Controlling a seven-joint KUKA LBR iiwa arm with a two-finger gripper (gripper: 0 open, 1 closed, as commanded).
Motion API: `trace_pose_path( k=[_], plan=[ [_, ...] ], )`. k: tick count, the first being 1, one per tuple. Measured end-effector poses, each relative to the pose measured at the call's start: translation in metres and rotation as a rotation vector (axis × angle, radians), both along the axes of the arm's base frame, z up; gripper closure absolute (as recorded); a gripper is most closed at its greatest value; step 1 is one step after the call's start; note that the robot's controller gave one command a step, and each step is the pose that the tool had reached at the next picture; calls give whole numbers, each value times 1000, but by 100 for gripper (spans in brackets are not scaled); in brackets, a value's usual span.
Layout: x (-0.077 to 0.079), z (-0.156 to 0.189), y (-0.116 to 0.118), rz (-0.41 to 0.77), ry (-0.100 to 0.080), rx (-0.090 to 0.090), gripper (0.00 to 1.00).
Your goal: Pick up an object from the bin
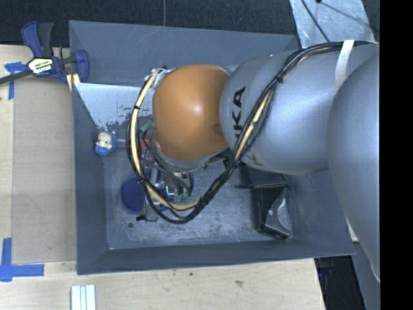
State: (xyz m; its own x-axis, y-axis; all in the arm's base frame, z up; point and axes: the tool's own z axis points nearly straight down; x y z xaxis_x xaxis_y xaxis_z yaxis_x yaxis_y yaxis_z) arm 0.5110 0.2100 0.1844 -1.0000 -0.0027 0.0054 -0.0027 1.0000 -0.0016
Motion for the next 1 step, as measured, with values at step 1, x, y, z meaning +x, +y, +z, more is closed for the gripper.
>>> trace_pose_path(
  k=[1],
  plan=[
    [-2, -116, -51, -8, -12, 4, 0]
  ],
)
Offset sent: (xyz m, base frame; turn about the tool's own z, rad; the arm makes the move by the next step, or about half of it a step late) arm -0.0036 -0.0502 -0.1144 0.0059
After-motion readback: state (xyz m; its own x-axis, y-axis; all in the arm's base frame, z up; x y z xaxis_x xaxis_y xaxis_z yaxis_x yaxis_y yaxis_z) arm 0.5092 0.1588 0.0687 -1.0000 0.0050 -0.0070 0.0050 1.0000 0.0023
